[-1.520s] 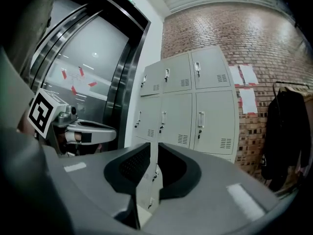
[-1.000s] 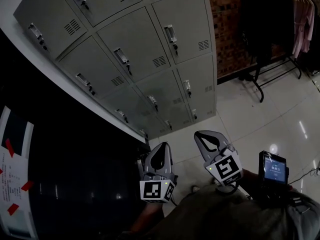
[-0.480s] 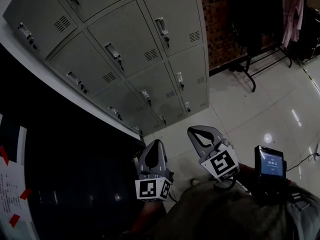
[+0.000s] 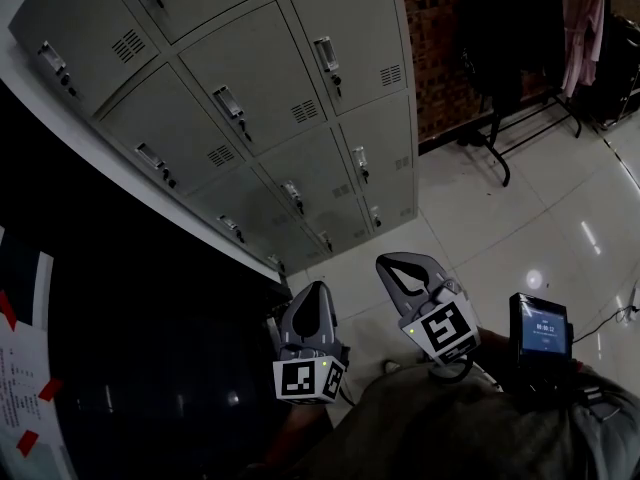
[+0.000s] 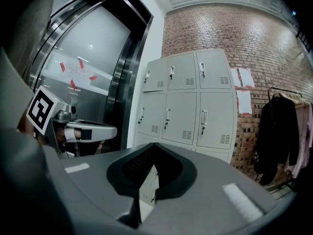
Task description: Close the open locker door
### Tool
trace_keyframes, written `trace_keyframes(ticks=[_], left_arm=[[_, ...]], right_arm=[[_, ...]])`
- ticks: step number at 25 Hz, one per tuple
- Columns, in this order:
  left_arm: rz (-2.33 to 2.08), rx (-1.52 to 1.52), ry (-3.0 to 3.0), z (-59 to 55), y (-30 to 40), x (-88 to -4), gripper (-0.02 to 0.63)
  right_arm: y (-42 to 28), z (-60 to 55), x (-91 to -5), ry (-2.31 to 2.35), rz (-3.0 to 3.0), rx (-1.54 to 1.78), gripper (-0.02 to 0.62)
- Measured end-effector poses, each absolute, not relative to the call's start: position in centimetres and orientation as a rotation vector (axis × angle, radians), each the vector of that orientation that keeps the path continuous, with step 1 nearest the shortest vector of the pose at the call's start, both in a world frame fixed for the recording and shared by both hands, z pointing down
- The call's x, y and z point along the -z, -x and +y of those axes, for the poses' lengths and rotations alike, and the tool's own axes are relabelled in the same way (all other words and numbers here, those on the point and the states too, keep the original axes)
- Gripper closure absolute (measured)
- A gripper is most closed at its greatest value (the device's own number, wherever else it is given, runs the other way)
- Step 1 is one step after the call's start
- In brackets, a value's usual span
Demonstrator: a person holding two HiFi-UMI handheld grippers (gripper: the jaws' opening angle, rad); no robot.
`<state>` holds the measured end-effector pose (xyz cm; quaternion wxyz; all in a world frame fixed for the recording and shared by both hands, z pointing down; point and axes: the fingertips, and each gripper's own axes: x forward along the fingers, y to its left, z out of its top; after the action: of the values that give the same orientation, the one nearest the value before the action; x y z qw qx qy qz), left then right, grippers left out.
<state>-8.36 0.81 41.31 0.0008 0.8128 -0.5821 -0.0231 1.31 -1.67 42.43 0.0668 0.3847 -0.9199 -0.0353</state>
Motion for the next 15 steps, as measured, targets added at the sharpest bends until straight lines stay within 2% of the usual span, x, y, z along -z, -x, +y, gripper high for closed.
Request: trace_keyframes(ticks=[15], left_arm=[[-1.819, 0.068, -2.552, 0.79, 8.54, -41.2, 0.603]], right_arm=[[-1.21, -1.77, -41.83, -1.159, -2.766, 0.131, 0.589]])
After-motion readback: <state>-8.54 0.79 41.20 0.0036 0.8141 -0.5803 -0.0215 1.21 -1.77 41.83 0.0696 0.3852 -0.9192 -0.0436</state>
